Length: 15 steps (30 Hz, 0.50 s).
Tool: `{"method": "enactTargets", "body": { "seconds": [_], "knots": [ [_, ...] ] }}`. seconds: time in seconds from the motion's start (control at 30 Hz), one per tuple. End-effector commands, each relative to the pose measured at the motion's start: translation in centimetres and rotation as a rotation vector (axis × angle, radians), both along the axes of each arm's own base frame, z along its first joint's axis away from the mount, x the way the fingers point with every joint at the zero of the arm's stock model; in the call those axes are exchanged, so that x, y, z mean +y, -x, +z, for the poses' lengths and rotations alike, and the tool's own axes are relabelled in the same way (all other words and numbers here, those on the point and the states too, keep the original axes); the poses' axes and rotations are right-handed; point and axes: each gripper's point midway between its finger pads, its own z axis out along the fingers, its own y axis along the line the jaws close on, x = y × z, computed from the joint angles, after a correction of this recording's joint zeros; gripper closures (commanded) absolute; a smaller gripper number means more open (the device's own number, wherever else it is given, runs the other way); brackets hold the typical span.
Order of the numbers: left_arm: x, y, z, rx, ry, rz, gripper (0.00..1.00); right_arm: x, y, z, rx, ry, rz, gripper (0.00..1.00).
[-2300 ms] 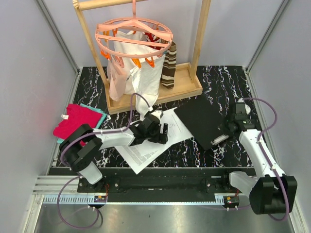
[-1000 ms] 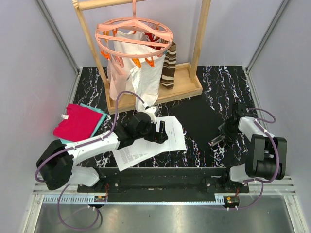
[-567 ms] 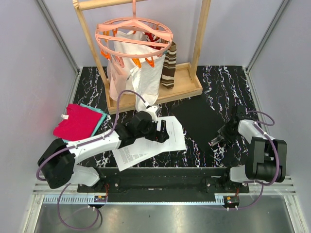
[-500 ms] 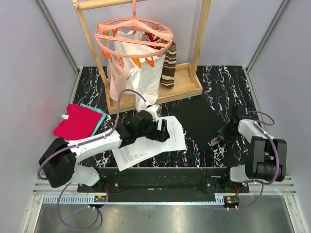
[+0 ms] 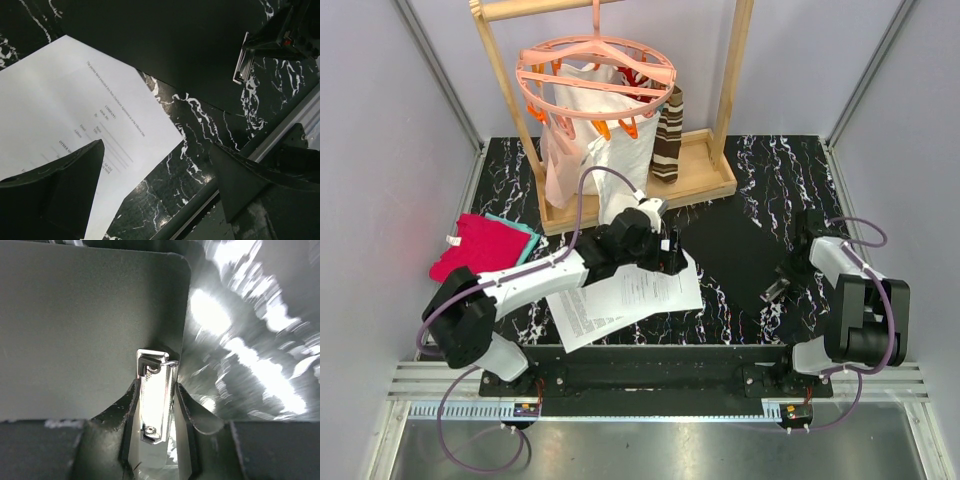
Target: Put the files into the folder
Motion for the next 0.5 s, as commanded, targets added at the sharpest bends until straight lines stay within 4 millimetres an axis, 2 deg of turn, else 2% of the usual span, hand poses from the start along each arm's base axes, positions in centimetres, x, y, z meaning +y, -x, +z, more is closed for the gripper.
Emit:
{"method": "enactTargets", "body": {
  "seconds": [0.0,0.13,0.2,0.23,0.37,0.43,0.47],
  "knots": [
    [-1.9,-0.4,1.4,0.023,0.081,-0.025,0.09,-5.6,-3.7,4.1,-0.051,0.309,0.076,1.00],
    [-2.3,0.9,0.9,0.072,0.125,-0.055,0.10,-6.4,-8.5,5.7,-0.104,0.371,0.272,0.99],
    [-2.1,1.5,0.1,0.104,0.140,-0.053,0.10,-7.5,-8.6,5.3,-0.032,0.426,0.329,0.99],
    [-2.2,1.5,0.3,0.099,0.156,-0.054,0.10,-7.9,-8.9,5.6,-0.030,0.447,0.338,0.98],
    [-1.6,2.3,-0.6,0.115,0.155,-0.050,0.11,-7.5,-9.7,4.2,-0.029,0.426,0.436,0.98],
    [-1.2,2.3,-0.6,0.107,0.152,-0.041,0.11,-8.7,-9.1,3.6,0.021,0.475,0.428,1.00],
    [-1.0,2.4,-1.0,0.112,0.144,-0.038,0.11,-9.2,-9.4,3.8,0.007,0.505,0.414,1.00]
  ]
}}
